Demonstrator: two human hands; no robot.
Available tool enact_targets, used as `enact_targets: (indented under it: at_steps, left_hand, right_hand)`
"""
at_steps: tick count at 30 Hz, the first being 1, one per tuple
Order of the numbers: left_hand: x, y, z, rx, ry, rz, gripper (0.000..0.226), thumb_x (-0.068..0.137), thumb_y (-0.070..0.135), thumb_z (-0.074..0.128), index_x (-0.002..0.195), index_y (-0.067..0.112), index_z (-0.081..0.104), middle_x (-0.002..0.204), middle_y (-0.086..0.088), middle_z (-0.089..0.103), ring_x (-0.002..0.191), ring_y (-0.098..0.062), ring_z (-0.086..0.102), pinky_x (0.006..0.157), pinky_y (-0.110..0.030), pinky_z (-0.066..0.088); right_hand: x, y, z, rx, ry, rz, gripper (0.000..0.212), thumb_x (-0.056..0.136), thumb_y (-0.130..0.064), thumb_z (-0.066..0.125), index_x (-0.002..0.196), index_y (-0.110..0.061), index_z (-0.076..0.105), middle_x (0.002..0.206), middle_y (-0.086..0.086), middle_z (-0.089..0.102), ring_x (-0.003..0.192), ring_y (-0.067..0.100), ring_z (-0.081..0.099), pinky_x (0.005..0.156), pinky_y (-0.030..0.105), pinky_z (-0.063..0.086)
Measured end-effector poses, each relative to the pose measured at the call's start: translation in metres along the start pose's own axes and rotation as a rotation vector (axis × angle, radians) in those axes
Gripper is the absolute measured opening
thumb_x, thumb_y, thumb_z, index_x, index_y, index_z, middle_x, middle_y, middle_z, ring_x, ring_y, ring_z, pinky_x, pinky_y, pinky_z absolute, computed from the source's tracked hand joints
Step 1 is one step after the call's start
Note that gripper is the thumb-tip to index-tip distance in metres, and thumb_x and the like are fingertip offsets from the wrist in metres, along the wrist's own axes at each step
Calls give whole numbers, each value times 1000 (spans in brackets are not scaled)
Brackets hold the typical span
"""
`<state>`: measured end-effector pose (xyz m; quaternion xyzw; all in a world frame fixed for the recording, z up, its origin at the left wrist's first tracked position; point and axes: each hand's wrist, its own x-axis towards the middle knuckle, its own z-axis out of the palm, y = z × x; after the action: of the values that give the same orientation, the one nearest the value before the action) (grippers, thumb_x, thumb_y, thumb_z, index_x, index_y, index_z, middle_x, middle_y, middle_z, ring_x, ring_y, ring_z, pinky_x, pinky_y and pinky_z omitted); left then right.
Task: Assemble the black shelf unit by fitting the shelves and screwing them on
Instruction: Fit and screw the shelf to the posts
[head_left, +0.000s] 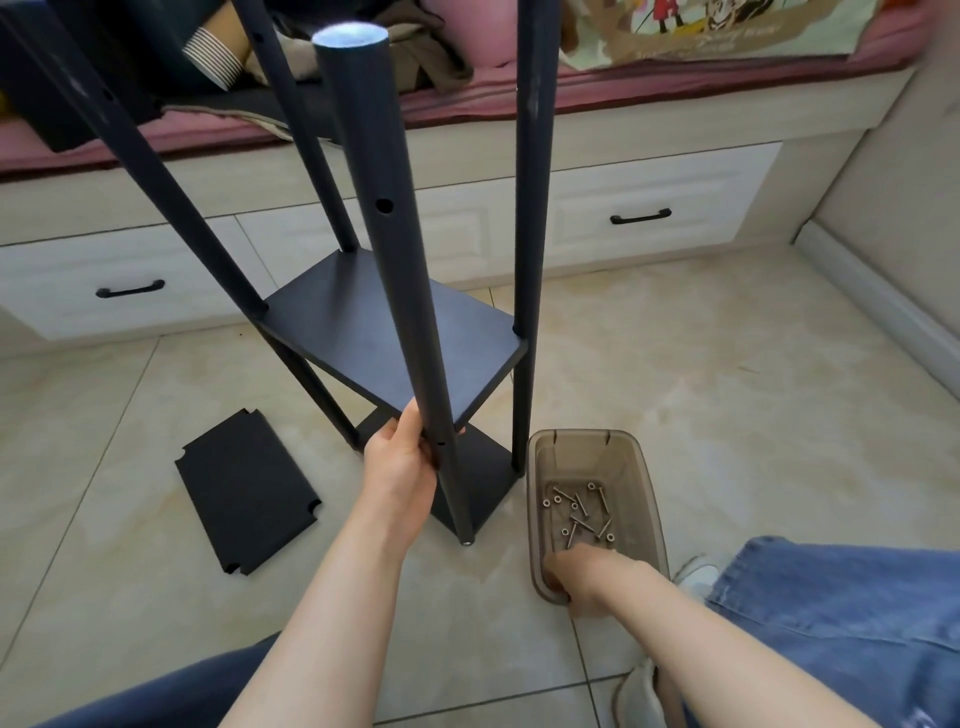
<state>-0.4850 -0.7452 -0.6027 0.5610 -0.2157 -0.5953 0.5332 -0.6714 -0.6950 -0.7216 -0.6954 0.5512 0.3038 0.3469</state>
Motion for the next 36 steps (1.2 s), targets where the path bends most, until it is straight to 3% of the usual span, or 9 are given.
enact_targets:
  at_steps: [5,12,15,18,23,30,36]
  left_hand:
    - [-3,0,1,-10,13,-13,30,96,37,62,107,10,67,115,-11,65,117,-33,61,97,-41,51]
    - [-3,-4,0,-16,28,-4,24,100,35,59,103,12,66,102,-6,62,102,-28,60,88,-37,50]
    - [-1,-7,-1,-23,18,4,23,101,35,57,104,14,66,102,-4,62,102,-26,61,86,-34,51]
    - [5,-11,-3,-28,-8,18,24,101,36,56,107,15,65,102,-1,64,98,-20,62,82,-31,53]
    - [10,-15,-6,-25,-58,55,21,103,34,54,102,16,65,88,3,65,75,-9,70,72,-25,55]
    - [11,-17,-8,-58,-96,76,21,103,34,51,102,16,62,75,10,70,71,-6,71,66,-20,56]
    - [12,-17,-9,-83,-105,73,19,102,31,53,98,16,62,73,10,69,70,-6,70,64,-19,56]
  right_hand:
    - [1,10,-7,232,47,22,42,94,-40,58,126,-12,61,131,11,61,115,30,58,94,33,48]
    - [29,27,1,367,175,195,38,97,-26,52,126,-1,58,130,19,60,119,33,59,89,30,47]
    - [44,33,6,408,193,236,36,96,-24,52,125,-3,57,128,16,63,118,32,60,85,27,46]
    - [60,42,10,482,197,259,42,97,-23,54,133,-4,48,133,18,59,122,33,57,93,31,46]
    - [77,50,8,610,210,264,61,98,-18,53,151,-6,26,147,19,47,134,35,47,107,36,40]
    - [91,42,11,496,204,296,51,97,-10,47,145,-3,31,139,25,51,126,37,53,100,39,46]
    - [93,40,24,267,268,283,42,96,-2,40,137,-10,45,134,16,56,121,34,57,92,41,50]
